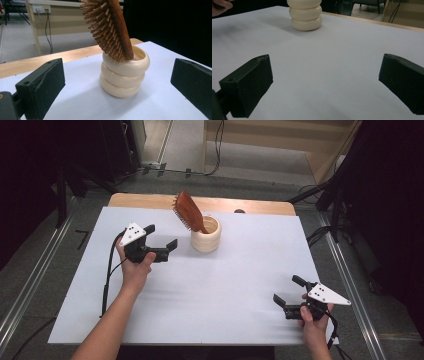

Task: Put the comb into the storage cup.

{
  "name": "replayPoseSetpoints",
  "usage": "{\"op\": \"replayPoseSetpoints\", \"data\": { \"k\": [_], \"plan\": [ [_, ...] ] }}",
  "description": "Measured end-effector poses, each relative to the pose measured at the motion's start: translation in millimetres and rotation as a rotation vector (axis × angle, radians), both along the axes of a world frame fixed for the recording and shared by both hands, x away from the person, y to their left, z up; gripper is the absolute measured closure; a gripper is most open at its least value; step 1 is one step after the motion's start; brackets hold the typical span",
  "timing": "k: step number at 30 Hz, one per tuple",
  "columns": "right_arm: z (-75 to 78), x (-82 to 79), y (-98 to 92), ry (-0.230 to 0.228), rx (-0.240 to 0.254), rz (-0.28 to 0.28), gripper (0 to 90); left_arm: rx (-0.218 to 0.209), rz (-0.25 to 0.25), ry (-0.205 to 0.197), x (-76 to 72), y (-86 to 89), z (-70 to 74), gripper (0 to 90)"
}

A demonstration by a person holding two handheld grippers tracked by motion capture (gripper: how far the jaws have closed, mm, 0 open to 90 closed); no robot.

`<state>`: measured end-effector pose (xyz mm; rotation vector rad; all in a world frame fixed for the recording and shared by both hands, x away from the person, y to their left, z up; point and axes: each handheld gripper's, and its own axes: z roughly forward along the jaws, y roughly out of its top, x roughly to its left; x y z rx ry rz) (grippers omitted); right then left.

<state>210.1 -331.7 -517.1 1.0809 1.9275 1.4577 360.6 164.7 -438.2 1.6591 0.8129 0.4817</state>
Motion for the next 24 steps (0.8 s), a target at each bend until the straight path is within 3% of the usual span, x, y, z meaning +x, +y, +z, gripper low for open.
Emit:
{"op": "replayPoseSetpoints", "data": {
  "k": [7,16,24],
  "plan": [
    [0.2,-0.1,-0.4,-0.001,-0.003,0.0,0.0,0.0,0.011,-0.003,-13.2,12.8,-4.0,0.0],
    [0.0,0.4,0.3,-0.003,-0.005,0.001,0.0,0.007,0.038,-0.037,-34.5,27.6,-9.3,0.0],
    [0.1,0.7,0.4,-0.003,-0.012,0.001,0.0,0.012,0.037,-0.029,-49.8,38.7,-13.4,0.0]
  ]
}}
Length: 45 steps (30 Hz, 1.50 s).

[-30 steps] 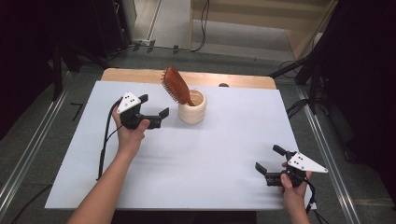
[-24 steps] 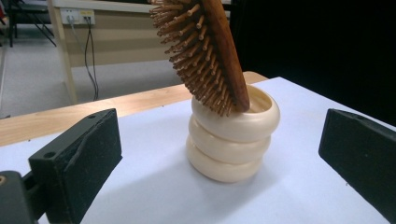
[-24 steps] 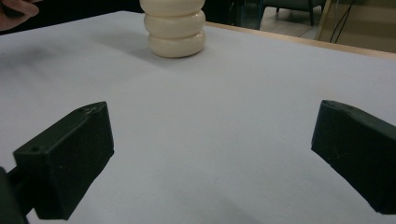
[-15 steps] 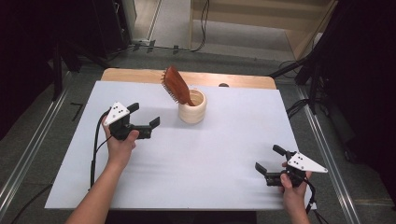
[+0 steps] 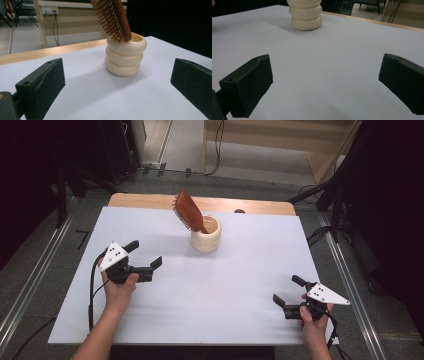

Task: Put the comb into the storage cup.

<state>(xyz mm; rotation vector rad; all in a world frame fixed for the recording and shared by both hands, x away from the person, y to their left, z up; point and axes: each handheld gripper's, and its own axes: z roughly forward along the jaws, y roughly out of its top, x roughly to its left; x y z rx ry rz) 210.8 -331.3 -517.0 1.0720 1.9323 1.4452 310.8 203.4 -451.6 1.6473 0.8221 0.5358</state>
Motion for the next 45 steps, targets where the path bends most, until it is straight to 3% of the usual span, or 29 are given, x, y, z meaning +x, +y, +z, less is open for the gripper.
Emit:
{"op": "replayPoseSetpoints", "data": {
  "k": [18,32,45],
  "plan": [
    [0.0,-0.1,0.8,0.0,-0.004,-0.004,0.0,0.018,0.044,-0.008,-33.5,35.2,-6.9,0.0],
    [-0.1,-0.1,0.1,-0.003,-0.005,-0.005,0.0,0.021,0.072,0.01,-55.2,55.2,-17.0,0.0],
    [-0.3,-0.1,0.2,-0.006,-0.005,-0.008,0.0,0.053,0.102,0.027,-73.2,75.2,-24.8,0.0]
  ]
}}
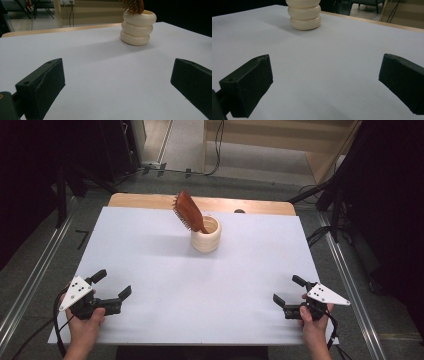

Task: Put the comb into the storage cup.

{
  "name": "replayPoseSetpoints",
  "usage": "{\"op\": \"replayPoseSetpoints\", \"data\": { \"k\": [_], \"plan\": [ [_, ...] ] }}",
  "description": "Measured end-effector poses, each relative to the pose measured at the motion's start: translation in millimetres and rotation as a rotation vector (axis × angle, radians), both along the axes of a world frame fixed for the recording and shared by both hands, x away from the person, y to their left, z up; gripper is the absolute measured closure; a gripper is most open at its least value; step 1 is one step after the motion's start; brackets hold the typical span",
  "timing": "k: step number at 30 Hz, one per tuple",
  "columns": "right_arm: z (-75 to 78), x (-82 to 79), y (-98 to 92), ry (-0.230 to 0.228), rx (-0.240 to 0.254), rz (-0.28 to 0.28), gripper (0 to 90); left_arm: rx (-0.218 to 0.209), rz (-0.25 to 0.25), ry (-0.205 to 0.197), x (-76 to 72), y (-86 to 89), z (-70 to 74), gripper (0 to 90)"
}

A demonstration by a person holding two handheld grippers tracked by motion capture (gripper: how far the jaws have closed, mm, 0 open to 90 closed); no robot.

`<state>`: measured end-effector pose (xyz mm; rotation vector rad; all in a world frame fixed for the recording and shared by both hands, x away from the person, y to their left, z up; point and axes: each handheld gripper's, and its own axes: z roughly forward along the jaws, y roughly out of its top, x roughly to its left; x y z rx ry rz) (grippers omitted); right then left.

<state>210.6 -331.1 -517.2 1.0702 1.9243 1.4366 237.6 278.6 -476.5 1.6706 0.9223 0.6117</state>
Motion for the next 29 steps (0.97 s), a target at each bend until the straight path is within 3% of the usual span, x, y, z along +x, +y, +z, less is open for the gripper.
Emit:
{"op": "replayPoseSetpoints", "data": {
  "k": [8,20,29],
  "plan": [
    [-0.1,0.5,0.3,0.001,0.002,-0.005,0.0,0.025,0.034,0.004,-8.7,17.8,-2.2,0.0],
    [-0.7,1.3,1.4,0.001,-0.001,-0.001,0.0,0.064,0.065,0.024,-9.7,37.2,-8.1,0.0],
    [-1.0,1.1,0.6,-0.002,0.003,0.0,0.0,0.043,0.07,0.046,-6.7,41.5,-11.2,0.0]
  ]
}}
